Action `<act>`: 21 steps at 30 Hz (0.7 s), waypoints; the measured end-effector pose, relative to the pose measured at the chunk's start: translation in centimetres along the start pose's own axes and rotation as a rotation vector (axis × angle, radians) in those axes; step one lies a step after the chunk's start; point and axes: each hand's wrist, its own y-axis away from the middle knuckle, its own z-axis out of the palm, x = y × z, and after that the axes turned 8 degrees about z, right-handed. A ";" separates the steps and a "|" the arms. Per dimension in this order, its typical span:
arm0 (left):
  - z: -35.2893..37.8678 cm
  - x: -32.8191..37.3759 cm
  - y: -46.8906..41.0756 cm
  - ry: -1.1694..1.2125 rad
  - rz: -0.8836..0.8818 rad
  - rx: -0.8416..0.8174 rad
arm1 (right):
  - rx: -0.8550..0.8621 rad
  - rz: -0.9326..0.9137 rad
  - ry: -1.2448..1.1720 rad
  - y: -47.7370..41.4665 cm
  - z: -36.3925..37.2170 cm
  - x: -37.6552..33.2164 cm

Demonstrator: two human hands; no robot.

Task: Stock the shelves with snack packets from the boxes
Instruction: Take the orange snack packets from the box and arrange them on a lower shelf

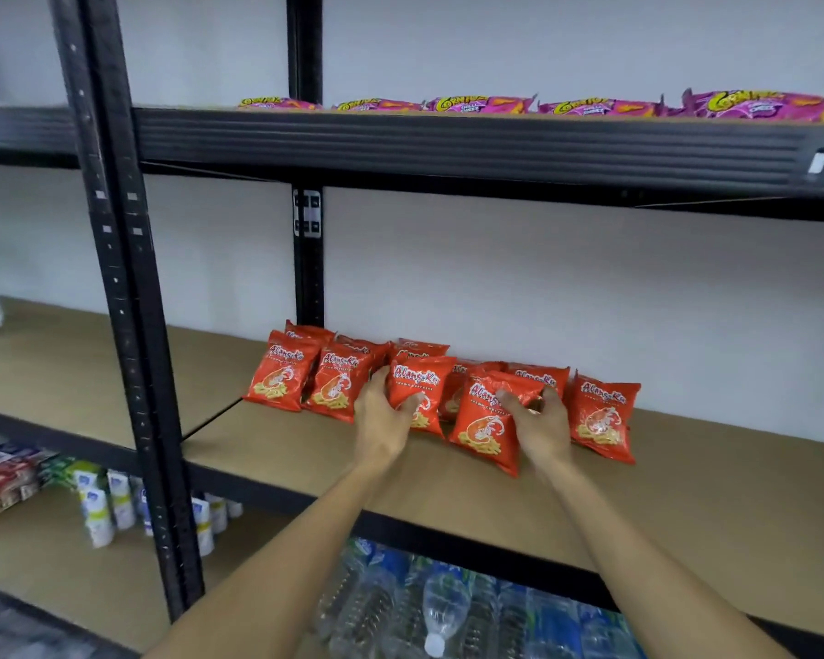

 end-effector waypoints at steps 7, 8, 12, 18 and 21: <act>0.6 -2.2 -1.4 -0.301 0.020 0.080 | 0.027 -0.034 0.134 -1.0 2.5 -0.3; 0.7 -2.2 -1.2 -0.364 0.041 0.095 | 0.039 -0.032 0.140 -1.2 2.7 -0.2; 1.0 -2.3 -0.9 -0.453 0.109 0.096 | 0.106 -0.063 0.135 -1.1 3.4 -0.9; 1.3 -3.4 -1.0 -0.543 0.152 0.060 | 0.195 -0.143 0.183 -0.8 4.9 -1.7; 1.3 -3.4 -0.9 -0.601 0.170 0.047 | 0.219 -0.148 0.288 -0.1 5.5 -1.7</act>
